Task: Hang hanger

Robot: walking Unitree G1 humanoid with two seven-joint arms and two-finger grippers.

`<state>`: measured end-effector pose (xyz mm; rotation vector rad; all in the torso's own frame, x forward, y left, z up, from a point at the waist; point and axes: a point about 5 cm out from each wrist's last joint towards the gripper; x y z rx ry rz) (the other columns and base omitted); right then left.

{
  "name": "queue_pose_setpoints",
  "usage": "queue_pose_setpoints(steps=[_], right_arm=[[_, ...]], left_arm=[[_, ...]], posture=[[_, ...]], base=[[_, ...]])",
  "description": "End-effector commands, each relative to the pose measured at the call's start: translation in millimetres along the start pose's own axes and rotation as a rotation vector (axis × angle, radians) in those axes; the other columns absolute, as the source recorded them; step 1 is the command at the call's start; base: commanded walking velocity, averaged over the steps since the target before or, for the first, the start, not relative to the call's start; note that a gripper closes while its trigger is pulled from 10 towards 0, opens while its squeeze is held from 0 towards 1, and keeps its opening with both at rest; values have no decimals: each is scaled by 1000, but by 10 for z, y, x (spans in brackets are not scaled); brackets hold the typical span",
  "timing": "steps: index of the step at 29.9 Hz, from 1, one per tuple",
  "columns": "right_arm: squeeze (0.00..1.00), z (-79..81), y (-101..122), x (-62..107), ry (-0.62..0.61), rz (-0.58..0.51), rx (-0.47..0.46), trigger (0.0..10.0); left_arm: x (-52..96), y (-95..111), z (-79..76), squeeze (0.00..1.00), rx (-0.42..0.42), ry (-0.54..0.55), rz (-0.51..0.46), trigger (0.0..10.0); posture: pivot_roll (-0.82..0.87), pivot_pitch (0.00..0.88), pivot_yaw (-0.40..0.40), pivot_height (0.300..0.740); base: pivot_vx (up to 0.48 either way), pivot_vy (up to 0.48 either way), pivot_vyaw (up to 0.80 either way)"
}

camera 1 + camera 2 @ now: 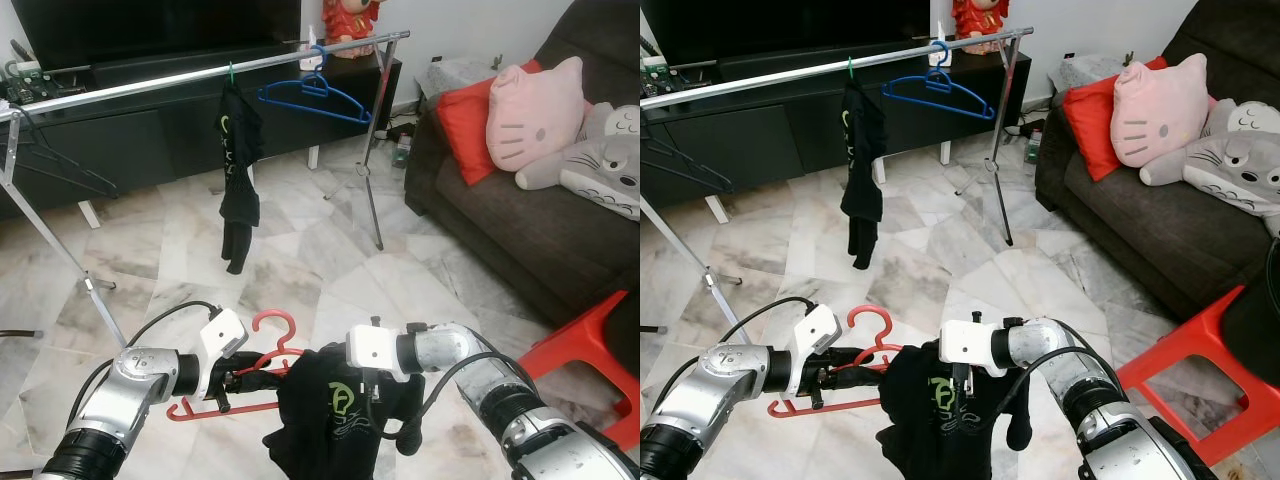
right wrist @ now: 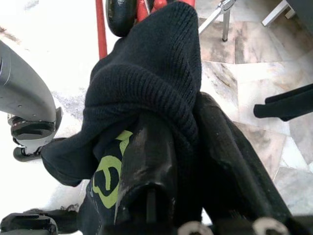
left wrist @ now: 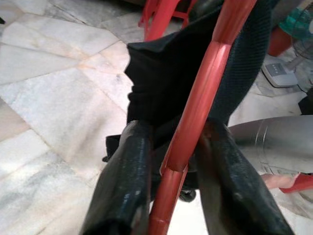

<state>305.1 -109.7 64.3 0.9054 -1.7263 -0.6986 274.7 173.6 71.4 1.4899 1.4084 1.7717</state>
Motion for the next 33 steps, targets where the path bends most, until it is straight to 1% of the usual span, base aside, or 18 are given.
queue_pose_setpoints(steps=[1,10,18,28,33], right_arm=[[0,-39,47,4,3,-13,23,10000],[0,9,25,-20,34,-7,9,10000],[0,18,20,-22,46,-6,0,10000],[0,17,-7,16,58,-14,-48,10000],[0,25,-40,29,66,10,-58,10000]], left_arm=[[-12,13,21,0,-15,12,11,0],[-19,27,1,0,-11,4,-15,0],[-18,38,-4,0,-6,14,-38,0],[-17,49,-4,0,-4,24,-58,0],[-7,40,-5,0,-1,30,-63,0]], posture=[[8,0,-54,740],[10,0,-56,740],[10,0,-56,740],[7,0,-58,740],[8,0,-62,740]], base=[[0,0,0],[0,0,0],[0,0,0],[0,0,0],[0,0,0]])
Point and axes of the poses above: a point about 5 cm out from each wrist's last joint towards the gripper, its own x axis pointing back from the gripper into the wrist, its own y axis along the axis of the wrist's last joint, z = x × y, and after that the axes turned 1 degree about -x, right-handed
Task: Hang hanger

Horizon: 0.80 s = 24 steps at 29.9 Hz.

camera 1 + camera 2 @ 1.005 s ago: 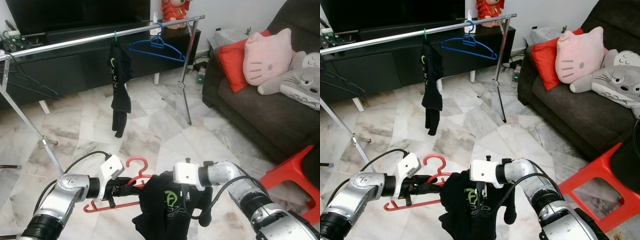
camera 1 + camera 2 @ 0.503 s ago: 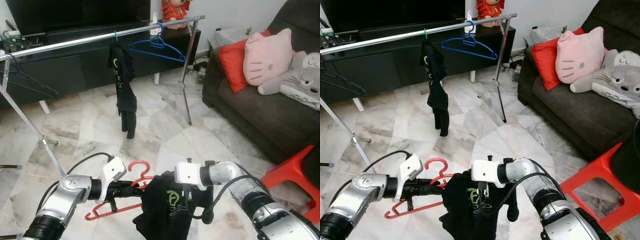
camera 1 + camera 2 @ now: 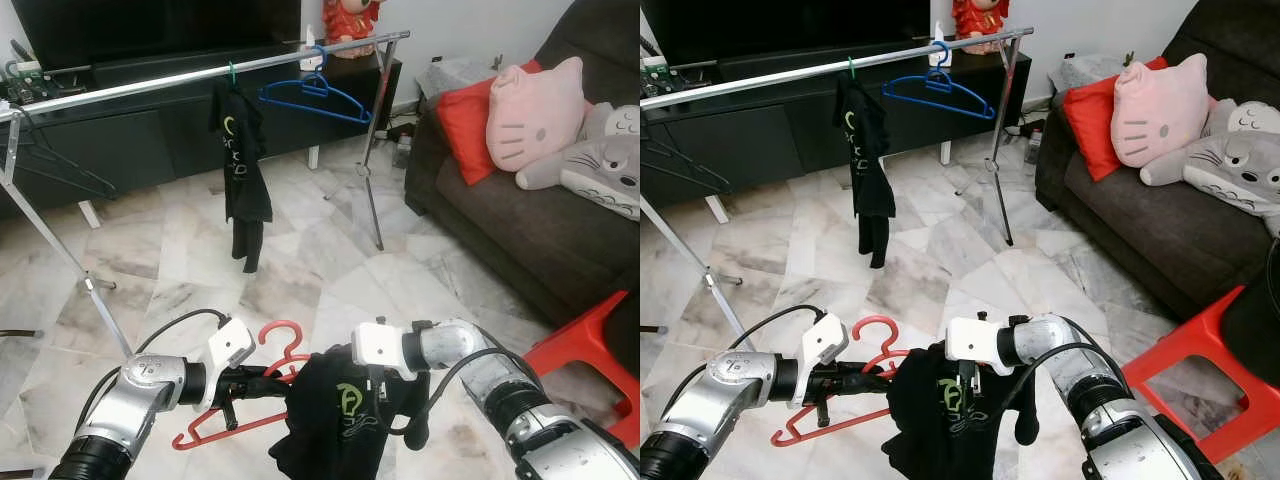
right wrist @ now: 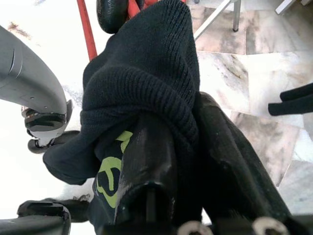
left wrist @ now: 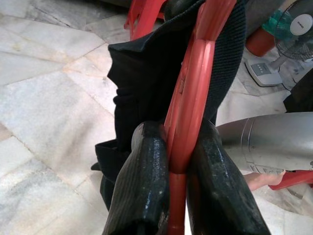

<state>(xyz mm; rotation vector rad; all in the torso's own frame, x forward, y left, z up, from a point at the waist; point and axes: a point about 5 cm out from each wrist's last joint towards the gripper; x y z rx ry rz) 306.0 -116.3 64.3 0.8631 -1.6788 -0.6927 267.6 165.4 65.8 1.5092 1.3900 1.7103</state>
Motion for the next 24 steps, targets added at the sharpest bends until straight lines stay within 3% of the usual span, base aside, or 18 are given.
queue_pose_setpoints(steps=[1,8,10,11,24], right_arm=[[0,38,-13,-23,32,-5,-20,10000],[0,42,-14,-15,48,-11,-35,10000],[718,40,-19,-5,51,-9,-38,10000],[1000,37,-26,7,51,-9,-47,10000],[1000,13,-35,74,61,-6,-55,10000]], left_arm=[[68,72,84,0,-1,86,-47,0],[65,68,80,0,0,94,-53,0],[62,71,77,0,-1,92,-57,0],[58,76,78,0,-1,93,-63,0],[11,105,71,0,4,98,-106,0]], posture=[[8,0,-62,740],[2,0,-63,740],[1,0,-63,740],[0,0,-64,740],[-9,0,-73,740]], base=[[0,0,0],[0,0,0],[0,0,0],[0,0,0],[0,0,0]])
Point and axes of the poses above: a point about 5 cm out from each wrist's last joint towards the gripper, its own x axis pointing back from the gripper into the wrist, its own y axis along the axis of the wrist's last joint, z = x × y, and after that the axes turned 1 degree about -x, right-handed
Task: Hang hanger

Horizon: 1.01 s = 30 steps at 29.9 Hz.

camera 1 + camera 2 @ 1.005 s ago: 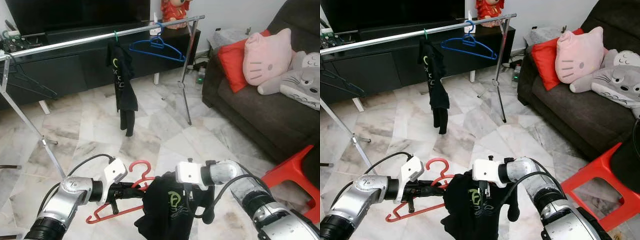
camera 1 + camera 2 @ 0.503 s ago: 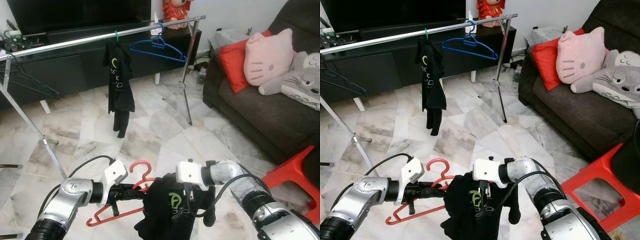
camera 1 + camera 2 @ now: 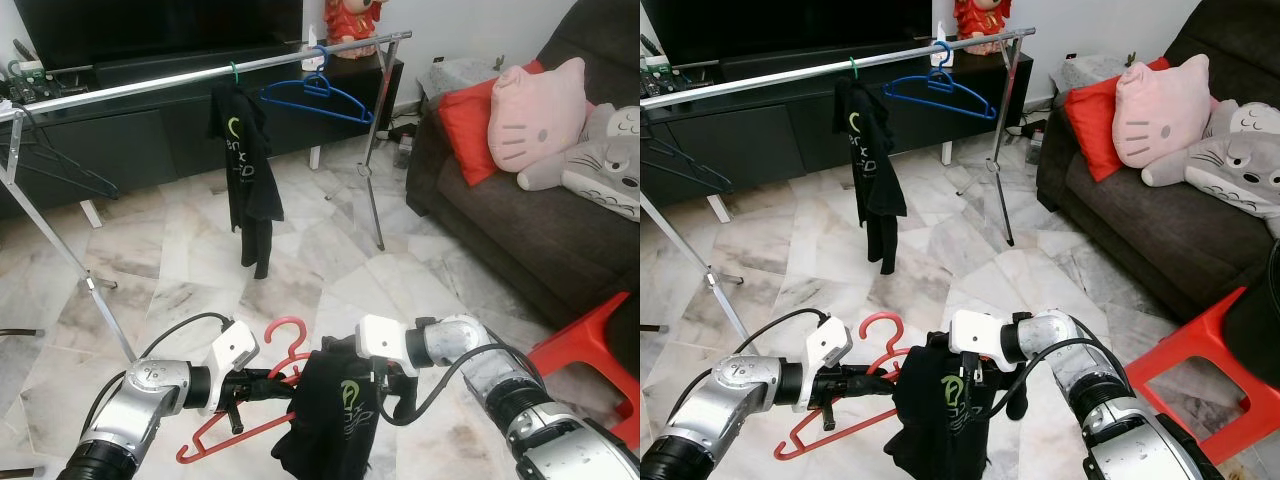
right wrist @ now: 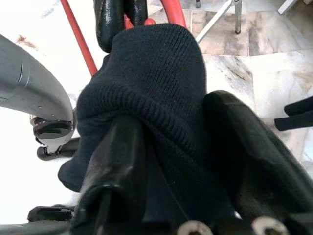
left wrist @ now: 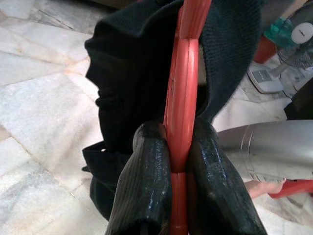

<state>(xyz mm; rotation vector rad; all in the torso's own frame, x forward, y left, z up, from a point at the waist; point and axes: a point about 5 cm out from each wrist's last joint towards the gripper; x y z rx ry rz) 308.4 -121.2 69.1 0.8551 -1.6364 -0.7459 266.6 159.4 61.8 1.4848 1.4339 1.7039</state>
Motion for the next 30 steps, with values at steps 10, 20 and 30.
queue_pose_setpoints(steps=[10,20,30], right_arm=[[1000,40,-80,65,58,61,7,10000],[0,59,-155,94,41,130,43,10000],[0,10,-203,154,-76,146,41,10000]], left_arm=[[57,131,98,0,0,100,-119,0],[84,127,108,0,13,119,-137,0],[100,125,101,0,29,117,-158,0]], posture=[[-18,0,-84,740],[-21,0,-87,740],[-28,0,-83,740]], base=[[0,0,0],[0,0,0],[0,0,0]])
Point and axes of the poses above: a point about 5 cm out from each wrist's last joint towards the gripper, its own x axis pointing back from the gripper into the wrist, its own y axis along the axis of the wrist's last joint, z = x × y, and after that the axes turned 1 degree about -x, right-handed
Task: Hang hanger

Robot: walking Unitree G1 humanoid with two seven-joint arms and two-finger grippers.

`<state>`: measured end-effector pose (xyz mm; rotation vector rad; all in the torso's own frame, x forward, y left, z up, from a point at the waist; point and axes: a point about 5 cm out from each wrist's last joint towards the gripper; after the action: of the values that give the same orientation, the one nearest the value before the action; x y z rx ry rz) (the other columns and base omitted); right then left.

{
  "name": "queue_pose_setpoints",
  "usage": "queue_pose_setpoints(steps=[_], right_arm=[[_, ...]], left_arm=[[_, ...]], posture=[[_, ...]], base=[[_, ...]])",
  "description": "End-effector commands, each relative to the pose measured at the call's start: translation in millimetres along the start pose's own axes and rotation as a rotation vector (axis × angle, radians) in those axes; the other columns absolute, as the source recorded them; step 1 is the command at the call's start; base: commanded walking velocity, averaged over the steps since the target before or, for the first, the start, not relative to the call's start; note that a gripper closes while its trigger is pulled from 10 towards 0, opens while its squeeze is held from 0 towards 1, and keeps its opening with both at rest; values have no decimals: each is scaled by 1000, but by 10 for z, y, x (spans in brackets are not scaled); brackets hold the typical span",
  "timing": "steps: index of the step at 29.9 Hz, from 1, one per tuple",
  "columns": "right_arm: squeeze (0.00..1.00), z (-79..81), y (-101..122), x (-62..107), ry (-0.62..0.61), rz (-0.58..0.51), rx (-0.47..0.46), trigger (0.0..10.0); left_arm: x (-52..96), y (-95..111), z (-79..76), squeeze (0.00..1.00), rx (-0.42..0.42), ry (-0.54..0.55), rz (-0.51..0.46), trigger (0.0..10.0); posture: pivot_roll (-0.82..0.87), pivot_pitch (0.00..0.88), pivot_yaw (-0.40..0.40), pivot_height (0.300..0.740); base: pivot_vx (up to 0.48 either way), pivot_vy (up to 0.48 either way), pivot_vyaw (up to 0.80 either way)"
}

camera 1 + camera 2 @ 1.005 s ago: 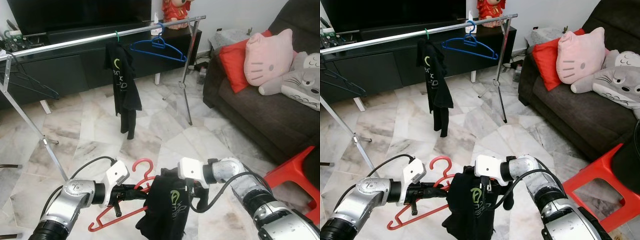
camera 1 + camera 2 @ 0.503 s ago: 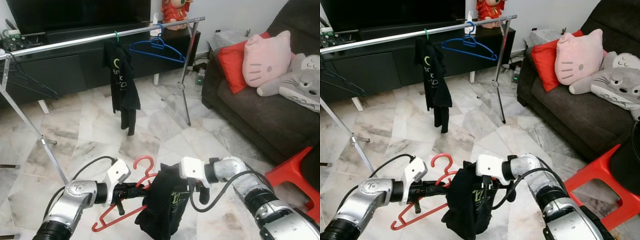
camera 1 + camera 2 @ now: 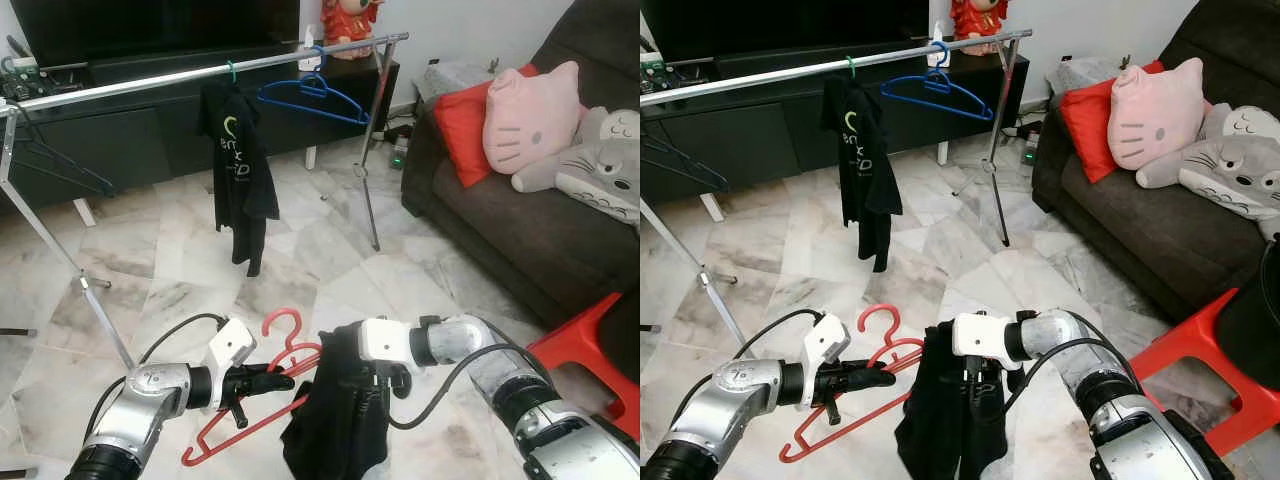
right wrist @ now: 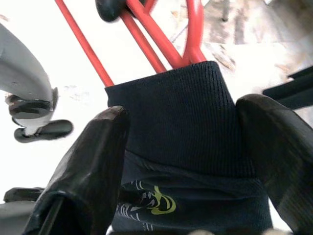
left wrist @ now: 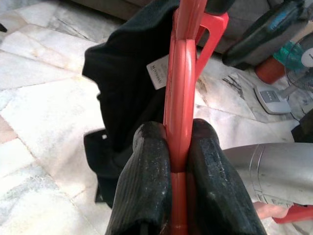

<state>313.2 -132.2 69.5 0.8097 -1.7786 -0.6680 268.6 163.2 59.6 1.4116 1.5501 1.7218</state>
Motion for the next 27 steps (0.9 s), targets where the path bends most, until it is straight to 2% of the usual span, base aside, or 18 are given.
queue_pose_setpoints(steps=[1,12,16,20,27], right_arm=[[0,56,-142,70,-5,53,-38,10000],[0,26,-192,148,-57,70,-41,10000],[0,15,-235,169,-107,94,-47,10000],[0,-80,-184,194,-185,56,-64,10000],[0,-46,-181,150,-150,56,-73,10000]], left_arm=[[70,159,58,0,-17,34,-111,0],[57,159,42,0,1,29,-139,0],[52,156,26,0,10,24,-152,0],[53,135,13,0,17,19,-152,0],[33,170,18,0,20,26,-177,0]], posture=[[-30,0,-82,740],[-33,0,-84,740],[-32,0,-85,740],[-35,0,-85,740],[-31,0,-92,740]], base=[[0,0,0],[0,0,0],[0,0,0],[0,0,0],[0,0,0]])
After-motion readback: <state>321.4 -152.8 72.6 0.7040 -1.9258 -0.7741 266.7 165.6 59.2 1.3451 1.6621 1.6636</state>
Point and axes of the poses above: a point about 5 cm out from each wrist's last joint towards the gripper, its own x axis pointing back from the gripper into the wrist, its own y axis along the axis of the wrist's last joint, z = x × y, and after that the axes turned 1 degree about -x, right-handed
